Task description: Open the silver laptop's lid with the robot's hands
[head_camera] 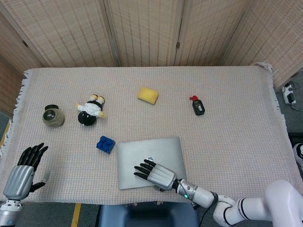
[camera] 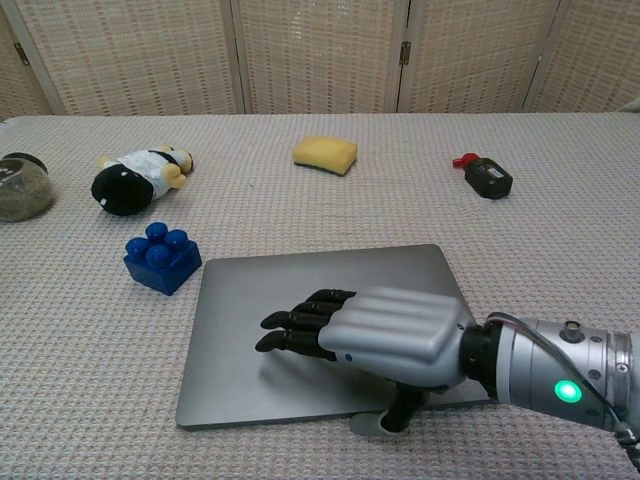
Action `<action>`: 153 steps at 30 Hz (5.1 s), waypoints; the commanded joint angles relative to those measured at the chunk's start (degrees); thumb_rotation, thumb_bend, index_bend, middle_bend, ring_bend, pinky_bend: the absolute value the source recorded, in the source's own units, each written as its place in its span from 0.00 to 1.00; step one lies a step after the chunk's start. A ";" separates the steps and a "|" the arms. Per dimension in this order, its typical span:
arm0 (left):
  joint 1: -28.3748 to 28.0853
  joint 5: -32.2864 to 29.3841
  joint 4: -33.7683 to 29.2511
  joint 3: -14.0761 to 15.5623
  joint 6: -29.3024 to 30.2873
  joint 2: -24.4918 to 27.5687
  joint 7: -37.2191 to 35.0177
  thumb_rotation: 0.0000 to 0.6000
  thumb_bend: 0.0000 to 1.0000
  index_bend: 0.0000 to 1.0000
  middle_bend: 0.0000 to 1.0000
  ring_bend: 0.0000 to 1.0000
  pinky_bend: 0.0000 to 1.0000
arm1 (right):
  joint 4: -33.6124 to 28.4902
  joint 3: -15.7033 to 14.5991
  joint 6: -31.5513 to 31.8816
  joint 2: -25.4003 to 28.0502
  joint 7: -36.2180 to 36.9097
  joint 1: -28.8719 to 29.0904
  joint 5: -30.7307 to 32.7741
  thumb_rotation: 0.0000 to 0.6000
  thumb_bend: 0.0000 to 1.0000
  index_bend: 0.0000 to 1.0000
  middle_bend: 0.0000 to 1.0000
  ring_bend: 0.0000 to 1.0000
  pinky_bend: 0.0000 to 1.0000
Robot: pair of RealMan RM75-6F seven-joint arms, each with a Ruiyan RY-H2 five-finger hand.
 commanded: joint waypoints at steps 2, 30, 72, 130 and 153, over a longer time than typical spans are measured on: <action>0.04 0.10 0.17 -0.02 0.14 -0.06 -0.12 1.00 0.52 0.05 0.07 0.00 0.00 | 0.23 0.18 -0.08 -0.15 -0.30 0.01 0.18 1.00 0.37 0.00 0.00 0.00 0.00; -3.33 6.03 4.80 1.90 -2.78 -2.93 -1.80 1.00 0.52 0.06 0.07 0.00 0.00 | -4.29 7.52 -2.57 1.43 -17.88 2.74 8.18 1.00 0.63 0.00 0.00 0.00 0.00; -24.54 3.76 5.17 -0.62 -31.30 -20.07 10.35 1.00 0.59 0.00 0.00 0.00 0.00 | -9.86 11.51 2.95 1.46 -38.72 10.78 27.65 1.00 0.68 0.00 0.00 0.00 0.00; -32.66 -14.76 3.08 -0.13 -40.40 -23.29 25.17 1.00 0.60 0.00 0.00 0.00 0.00 | -2.37 17.51 4.35 8.38 -28.60 13.64 36.84 1.00 0.68 0.00 0.00 0.00 0.00; -33.72 -17.17 1.39 0.61 -39.63 -22.88 27.68 1.00 0.60 0.00 0.00 0.00 0.00 | 13.98 21.98 0.74 6.20 -27.93 19.69 52.35 1.00 0.68 0.00 0.00 0.00 0.00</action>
